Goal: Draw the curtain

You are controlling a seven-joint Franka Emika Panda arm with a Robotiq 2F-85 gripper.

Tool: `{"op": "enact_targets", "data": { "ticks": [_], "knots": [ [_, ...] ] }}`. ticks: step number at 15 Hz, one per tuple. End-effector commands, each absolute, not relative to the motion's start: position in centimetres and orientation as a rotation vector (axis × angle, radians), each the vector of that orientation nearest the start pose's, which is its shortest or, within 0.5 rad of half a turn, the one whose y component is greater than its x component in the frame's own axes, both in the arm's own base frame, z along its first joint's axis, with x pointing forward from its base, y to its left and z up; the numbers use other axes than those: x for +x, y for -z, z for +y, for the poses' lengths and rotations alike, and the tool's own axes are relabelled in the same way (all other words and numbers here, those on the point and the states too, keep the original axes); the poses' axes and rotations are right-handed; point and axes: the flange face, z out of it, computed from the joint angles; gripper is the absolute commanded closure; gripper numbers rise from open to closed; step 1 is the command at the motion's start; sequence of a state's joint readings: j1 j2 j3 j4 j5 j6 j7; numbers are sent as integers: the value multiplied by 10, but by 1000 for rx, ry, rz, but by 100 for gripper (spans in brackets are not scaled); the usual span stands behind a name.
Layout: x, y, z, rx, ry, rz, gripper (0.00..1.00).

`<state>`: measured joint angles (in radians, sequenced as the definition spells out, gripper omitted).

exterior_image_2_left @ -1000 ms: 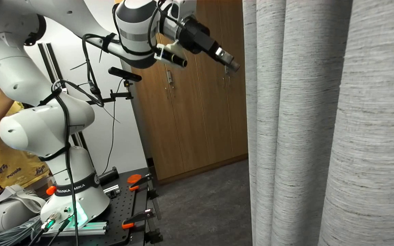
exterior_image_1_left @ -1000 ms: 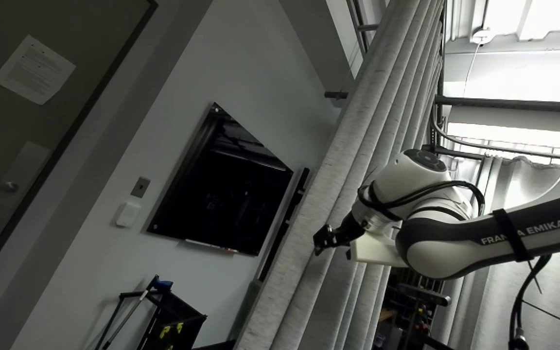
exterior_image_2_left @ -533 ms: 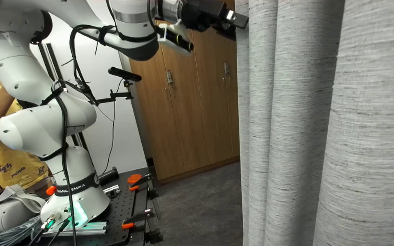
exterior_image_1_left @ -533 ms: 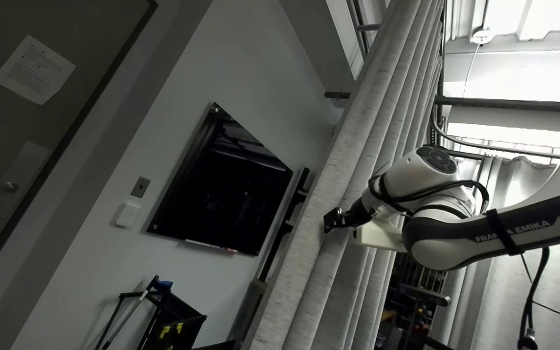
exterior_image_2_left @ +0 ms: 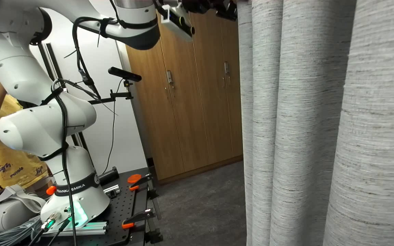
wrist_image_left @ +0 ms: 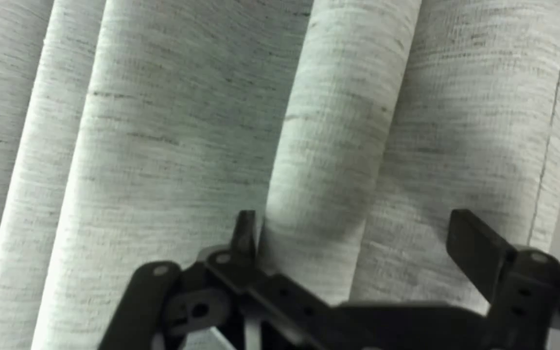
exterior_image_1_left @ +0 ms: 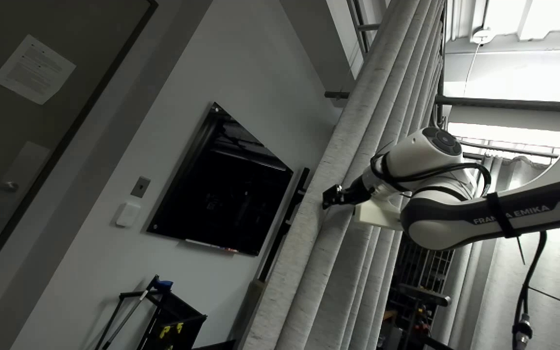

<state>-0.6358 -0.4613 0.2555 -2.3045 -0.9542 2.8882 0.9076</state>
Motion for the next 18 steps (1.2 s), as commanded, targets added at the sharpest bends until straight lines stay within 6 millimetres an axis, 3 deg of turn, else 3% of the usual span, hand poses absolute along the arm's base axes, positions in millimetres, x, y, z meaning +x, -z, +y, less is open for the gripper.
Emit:
{"op": "enact_targets", "data": {
  "ticks": [1,3,5,14,18],
  "knots": [
    [447,-654,-101,-3007,2007,667,0],
    [446,-668,-100,-2980,2059,666,0],
    [449,-673,-102,-2968,2078,652,26],
    [458,-662,-109,-3011,2026,640,96],
    [460,-662,-103,-3023,2020,624,100]
  ]
}}
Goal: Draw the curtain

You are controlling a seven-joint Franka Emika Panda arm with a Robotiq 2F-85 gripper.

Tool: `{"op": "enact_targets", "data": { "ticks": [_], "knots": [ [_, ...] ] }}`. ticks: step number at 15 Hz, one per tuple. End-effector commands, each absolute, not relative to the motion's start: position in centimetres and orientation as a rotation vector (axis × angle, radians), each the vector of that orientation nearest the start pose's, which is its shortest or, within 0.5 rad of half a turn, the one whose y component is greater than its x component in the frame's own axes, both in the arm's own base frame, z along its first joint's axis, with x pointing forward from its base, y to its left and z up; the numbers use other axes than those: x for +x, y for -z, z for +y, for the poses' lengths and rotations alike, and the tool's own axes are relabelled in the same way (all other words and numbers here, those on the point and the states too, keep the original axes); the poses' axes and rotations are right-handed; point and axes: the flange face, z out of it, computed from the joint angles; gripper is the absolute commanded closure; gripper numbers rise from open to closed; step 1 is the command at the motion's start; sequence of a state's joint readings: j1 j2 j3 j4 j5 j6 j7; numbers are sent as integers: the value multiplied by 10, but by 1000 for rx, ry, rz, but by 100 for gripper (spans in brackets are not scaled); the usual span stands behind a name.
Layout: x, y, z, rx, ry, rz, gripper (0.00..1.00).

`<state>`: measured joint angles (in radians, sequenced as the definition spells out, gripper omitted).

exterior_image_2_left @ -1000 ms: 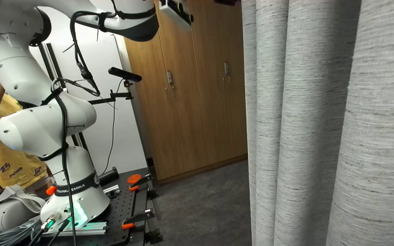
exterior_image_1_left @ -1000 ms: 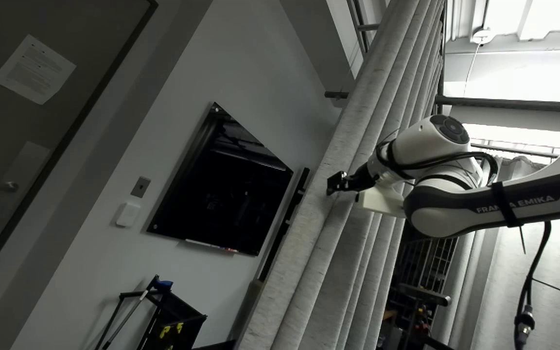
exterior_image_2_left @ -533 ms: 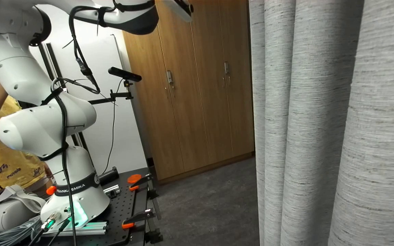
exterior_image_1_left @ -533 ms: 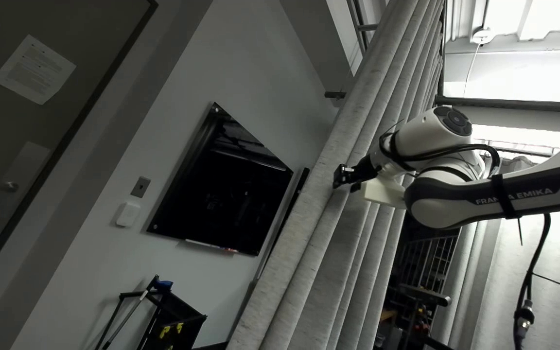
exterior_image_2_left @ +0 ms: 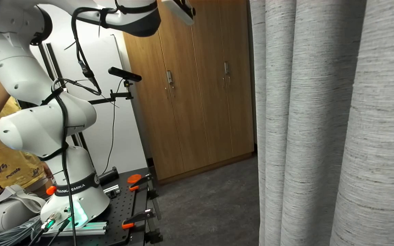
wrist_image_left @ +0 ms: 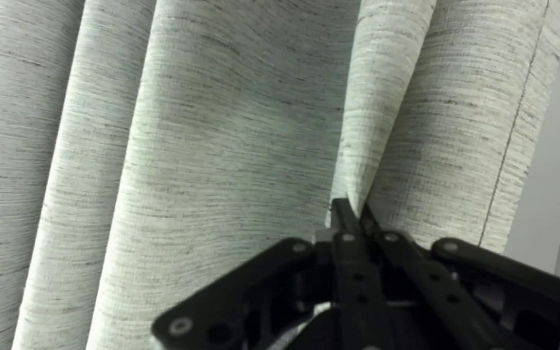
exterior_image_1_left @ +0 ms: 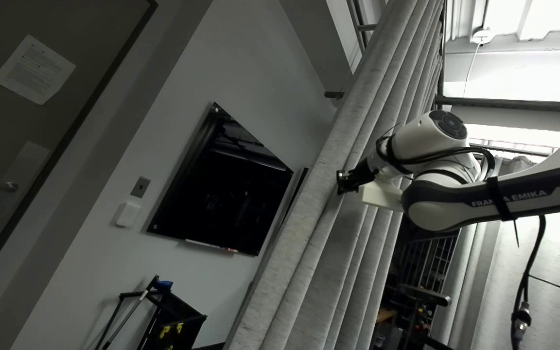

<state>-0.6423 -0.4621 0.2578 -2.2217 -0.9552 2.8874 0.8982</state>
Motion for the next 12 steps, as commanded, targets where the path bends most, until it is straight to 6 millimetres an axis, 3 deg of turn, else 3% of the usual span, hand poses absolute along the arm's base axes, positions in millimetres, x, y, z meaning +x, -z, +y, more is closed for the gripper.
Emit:
{"op": "enact_targets", "data": {
  "ticks": [1,3,6,9,12],
  "knots": [
    [461,-662,-101,2128,-1419,-432,100],
    [467,-659,-92,2133,-1409,-398,100],
    [482,-649,-62,2157,-1395,-289,100],
    [500,-637,-14,2187,-1389,-121,100],
    [511,-627,50,2219,-1399,82,100]
  ]
}}
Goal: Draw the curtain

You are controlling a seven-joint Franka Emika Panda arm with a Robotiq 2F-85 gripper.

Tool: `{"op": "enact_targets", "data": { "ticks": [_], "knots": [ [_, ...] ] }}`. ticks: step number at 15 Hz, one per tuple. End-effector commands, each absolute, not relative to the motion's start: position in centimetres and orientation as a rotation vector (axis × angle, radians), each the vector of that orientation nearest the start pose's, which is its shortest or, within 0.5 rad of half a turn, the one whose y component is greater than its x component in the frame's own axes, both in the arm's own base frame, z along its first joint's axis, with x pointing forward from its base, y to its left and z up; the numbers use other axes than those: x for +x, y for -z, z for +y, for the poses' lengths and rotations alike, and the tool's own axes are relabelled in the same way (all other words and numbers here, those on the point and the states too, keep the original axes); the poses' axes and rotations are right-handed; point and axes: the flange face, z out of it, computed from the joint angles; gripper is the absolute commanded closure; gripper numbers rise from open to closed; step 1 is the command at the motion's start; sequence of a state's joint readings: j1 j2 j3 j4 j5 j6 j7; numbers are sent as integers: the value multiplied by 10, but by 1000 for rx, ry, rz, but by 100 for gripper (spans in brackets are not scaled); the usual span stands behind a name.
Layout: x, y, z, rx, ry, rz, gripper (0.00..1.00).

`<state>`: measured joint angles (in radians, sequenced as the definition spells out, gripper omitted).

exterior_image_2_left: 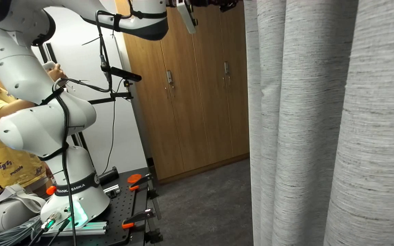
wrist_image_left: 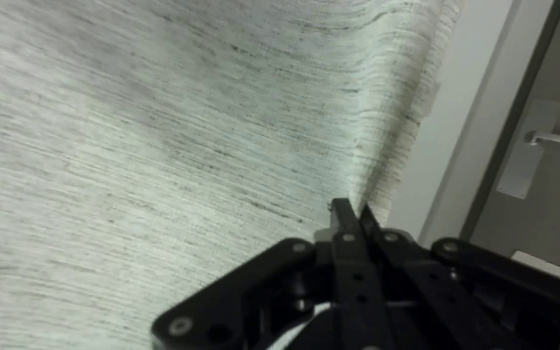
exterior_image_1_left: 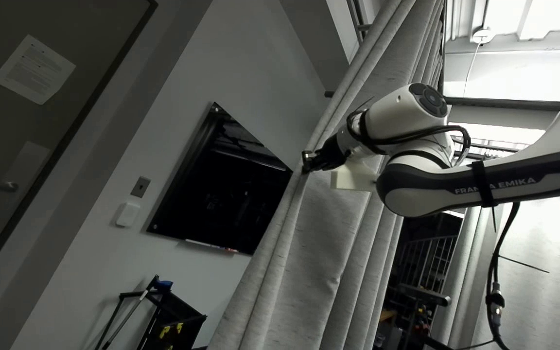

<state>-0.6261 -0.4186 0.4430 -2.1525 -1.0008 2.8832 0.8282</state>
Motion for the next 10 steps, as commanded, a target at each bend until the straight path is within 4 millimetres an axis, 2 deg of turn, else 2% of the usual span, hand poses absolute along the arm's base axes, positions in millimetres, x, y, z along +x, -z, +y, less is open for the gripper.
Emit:
{"op": "enact_targets", "data": {
  "ticks": [1,5,10],
  "knots": [
    [512,-626,68,2219,-1405,144,100],
    [512,-624,136,2220,-1461,335,100],
    [506,-623,197,2195,-1521,485,100]
  ]
}}
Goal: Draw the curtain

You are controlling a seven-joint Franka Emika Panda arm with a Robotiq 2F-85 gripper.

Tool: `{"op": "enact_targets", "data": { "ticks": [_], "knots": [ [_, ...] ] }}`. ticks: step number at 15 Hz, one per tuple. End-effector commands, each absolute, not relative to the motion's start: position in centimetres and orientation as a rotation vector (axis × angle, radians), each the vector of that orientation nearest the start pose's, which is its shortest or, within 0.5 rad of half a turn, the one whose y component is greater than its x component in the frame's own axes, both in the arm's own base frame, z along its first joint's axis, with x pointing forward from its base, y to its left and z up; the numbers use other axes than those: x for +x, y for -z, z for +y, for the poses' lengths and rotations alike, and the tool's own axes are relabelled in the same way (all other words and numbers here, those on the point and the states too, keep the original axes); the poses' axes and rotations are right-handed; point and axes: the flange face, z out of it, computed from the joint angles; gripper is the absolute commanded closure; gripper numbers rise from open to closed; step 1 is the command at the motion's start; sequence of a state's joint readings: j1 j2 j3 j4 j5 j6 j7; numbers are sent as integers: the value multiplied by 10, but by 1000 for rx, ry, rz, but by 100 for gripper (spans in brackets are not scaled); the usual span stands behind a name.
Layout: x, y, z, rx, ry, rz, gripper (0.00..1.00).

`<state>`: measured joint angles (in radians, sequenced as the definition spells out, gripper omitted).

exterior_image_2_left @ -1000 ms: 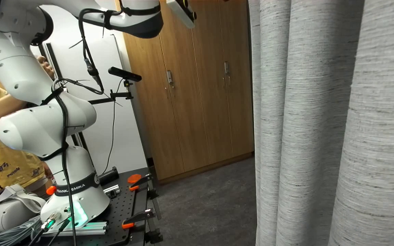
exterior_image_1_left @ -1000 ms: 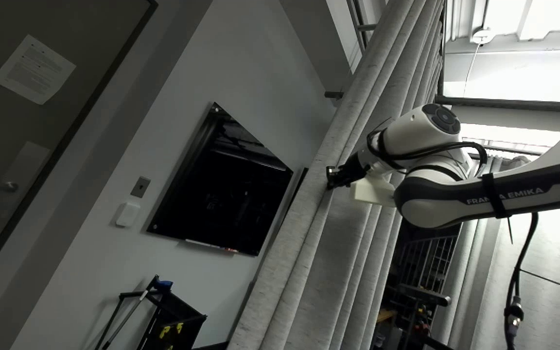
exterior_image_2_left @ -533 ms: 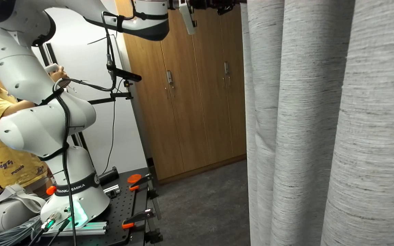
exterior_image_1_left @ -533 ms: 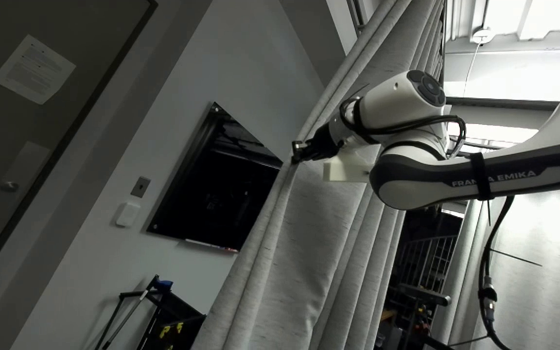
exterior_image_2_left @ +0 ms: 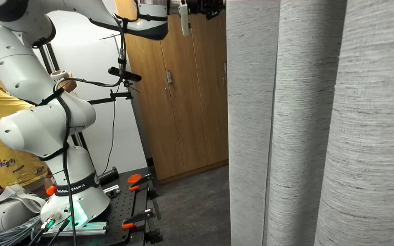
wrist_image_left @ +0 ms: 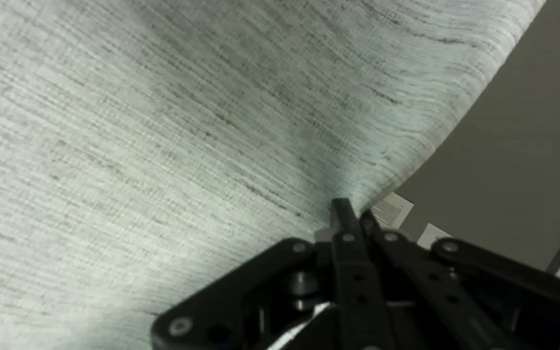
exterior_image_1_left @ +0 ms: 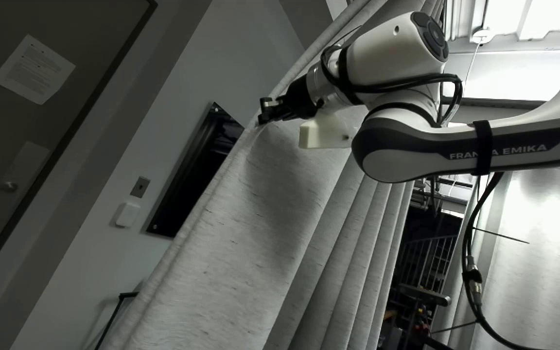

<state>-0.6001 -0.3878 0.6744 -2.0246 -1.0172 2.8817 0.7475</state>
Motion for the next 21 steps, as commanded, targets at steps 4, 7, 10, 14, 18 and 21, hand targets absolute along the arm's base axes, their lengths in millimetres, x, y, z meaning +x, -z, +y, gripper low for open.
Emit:
{"op": "enact_targets", "data": {
  "ticks": [4,7,10,14,18,21],
  "knots": [
    [498,-620,240,-2823,2016,-788,100],
    [492,-618,264,-2781,2030,-880,100],
    [492,-614,277,-2774,2032,-950,100],
    [488,-612,292,-2755,2049,-1002,100],
    [472,-614,316,-2690,2074,-1051,100],
    [455,-611,342,-2627,2081,-1095,100]
  ]
}}
